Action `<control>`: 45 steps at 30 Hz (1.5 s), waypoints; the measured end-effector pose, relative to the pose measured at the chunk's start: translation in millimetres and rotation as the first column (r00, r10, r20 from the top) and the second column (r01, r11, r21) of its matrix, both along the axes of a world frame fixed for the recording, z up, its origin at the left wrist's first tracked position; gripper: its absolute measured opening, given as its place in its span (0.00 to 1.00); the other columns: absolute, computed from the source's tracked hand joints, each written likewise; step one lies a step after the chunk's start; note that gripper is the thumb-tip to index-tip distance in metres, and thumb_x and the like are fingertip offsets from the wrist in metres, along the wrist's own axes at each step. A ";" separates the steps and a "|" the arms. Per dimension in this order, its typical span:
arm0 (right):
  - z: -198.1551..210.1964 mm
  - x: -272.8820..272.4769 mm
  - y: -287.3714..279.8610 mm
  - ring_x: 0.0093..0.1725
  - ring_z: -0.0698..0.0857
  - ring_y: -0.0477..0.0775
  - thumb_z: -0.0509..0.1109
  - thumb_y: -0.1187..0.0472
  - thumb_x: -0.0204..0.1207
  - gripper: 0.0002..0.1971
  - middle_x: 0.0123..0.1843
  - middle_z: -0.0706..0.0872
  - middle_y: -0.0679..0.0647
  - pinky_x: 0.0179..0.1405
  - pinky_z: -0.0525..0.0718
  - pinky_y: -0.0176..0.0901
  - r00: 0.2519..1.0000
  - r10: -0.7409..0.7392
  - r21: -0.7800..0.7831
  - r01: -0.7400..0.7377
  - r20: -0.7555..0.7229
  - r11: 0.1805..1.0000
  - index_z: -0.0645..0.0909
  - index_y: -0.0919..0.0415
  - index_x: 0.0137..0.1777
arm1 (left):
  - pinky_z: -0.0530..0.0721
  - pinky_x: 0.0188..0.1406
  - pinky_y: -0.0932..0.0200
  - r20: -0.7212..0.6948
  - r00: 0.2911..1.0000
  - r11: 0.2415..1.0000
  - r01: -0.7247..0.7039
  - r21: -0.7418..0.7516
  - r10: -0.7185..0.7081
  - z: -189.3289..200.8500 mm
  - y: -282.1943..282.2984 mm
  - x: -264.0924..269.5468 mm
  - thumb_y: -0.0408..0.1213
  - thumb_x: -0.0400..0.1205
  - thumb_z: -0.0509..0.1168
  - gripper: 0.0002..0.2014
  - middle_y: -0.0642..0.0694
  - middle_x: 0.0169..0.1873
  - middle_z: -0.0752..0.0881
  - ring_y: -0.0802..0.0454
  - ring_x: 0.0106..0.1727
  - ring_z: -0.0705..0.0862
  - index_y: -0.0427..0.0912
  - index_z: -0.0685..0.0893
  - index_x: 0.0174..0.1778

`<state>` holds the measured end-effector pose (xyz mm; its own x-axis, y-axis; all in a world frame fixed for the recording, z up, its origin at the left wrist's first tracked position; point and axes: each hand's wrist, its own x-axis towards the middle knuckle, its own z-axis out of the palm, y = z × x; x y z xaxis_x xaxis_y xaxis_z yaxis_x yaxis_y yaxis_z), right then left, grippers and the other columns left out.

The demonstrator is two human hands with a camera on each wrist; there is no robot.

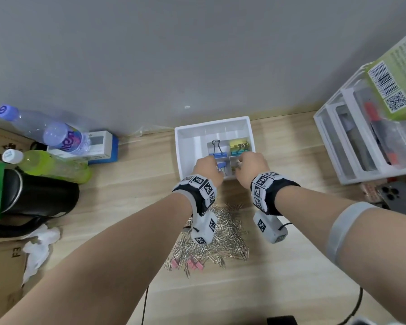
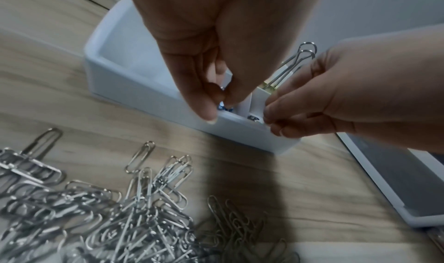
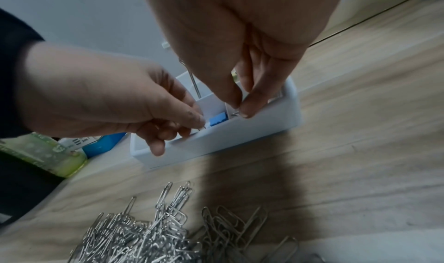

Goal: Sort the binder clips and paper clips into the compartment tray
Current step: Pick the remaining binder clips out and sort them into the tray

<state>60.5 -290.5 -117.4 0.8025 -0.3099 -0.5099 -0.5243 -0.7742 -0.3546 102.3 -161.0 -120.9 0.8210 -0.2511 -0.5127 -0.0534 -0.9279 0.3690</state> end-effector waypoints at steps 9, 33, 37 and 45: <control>14.5 -18.7 5.6 0.53 0.85 0.60 0.64 0.61 0.76 0.12 0.53 0.87 0.56 0.56 0.86 0.52 0.985 0.111 0.097 -0.124 0.130 0.988 0.82 0.57 0.57 | 0.84 0.41 0.55 0.058 0.996 0.992 -0.055 -0.112 0.062 13.3 21.5 -11.0 0.41 0.78 0.65 0.07 0.45 0.44 0.85 0.46 0.41 0.84 0.46 0.79 0.50; 0.2 -108.9 158.0 0.37 0.90 0.47 0.81 0.52 0.60 0.11 0.32 0.90 0.47 0.42 0.91 0.46 0.739 0.667 0.312 -0.614 -0.094 0.725 0.87 0.56 0.38 | 0.88 0.42 0.56 -0.193 0.972 0.988 -0.118 0.104 0.136 -15.7 200.1 -146.1 0.35 0.70 0.68 0.03 0.48 0.42 0.86 0.48 0.42 0.85 0.46 0.83 0.37; -9.8 -116.4 164.6 0.34 0.90 0.47 0.77 0.59 0.63 0.04 0.24 0.87 0.46 0.42 0.91 0.47 0.741 0.668 0.278 -0.629 -0.068 0.726 0.84 0.56 0.33 | 0.86 0.39 0.58 -0.146 0.978 0.988 -0.152 0.003 0.151 -24.5 206.8 -166.5 0.40 0.66 0.70 0.05 0.52 0.35 0.85 0.50 0.39 0.85 0.50 0.80 0.31; -5.5 -117.1 163.2 0.33 0.90 0.52 0.75 0.64 0.72 0.01 0.33 0.91 0.52 0.43 0.90 0.44 0.802 0.592 0.370 -0.528 -0.077 0.764 0.87 0.58 0.40 | 0.85 0.42 0.56 -0.088 0.996 1.000 -0.028 0.008 0.028 -24.2 208.8 -174.3 0.42 0.67 0.71 0.06 0.51 0.35 0.84 0.48 0.42 0.84 0.53 0.80 0.33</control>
<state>-56.7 -127.3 -122.8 0.6656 0.3692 -0.6486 -0.1101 -0.8110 -0.5746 -72.1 47.8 -145.1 0.7795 -0.2247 -0.5847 0.0050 -0.9312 0.3646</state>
